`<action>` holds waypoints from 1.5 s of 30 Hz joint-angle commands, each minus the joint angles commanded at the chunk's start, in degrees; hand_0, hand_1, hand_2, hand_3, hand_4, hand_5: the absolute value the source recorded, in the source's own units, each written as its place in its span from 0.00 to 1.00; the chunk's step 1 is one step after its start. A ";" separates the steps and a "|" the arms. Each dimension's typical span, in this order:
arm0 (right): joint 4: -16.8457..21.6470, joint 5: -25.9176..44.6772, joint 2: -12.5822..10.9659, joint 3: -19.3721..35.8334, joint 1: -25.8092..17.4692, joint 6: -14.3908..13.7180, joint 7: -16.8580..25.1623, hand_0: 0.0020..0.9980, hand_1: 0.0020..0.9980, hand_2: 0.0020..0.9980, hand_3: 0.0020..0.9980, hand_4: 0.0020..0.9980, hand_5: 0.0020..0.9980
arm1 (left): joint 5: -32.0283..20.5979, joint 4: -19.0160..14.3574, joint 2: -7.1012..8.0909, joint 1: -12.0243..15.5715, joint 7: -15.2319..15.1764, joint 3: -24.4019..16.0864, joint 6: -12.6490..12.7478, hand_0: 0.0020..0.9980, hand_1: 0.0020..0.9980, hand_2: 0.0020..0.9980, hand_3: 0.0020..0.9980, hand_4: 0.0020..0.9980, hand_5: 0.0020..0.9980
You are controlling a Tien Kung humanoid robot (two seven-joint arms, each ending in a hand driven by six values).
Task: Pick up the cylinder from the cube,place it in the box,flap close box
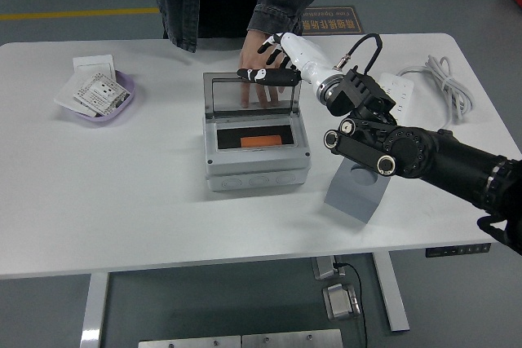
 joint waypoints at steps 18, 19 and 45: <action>12.97 -7.79 -6.10 1.11 -4.87 -0.64 -1.24 0.42 0.42 0.54 0.65 1.00 0.70 | -0.52 0.00 -0.19 0.41 -0.27 -0.05 0.09 0.66 0.69 0.57 0.56 0.48 0.04; 13.39 -8.02 -6.28 1.05 -5.19 -0.65 -1.27 0.42 0.42 0.54 0.65 1.00 0.70 | -0.58 0.00 -0.21 0.44 -0.29 -0.02 0.09 0.66 0.69 0.57 0.56 0.48 0.04; 18.28 -10.67 -8.70 3.04 -10.15 -0.84 -2.45 0.36 0.41 0.54 0.65 0.99 0.71 | -3.02 0.00 -0.73 0.82 -0.71 2.08 0.16 0.66 0.69 0.57 0.56 0.48 0.05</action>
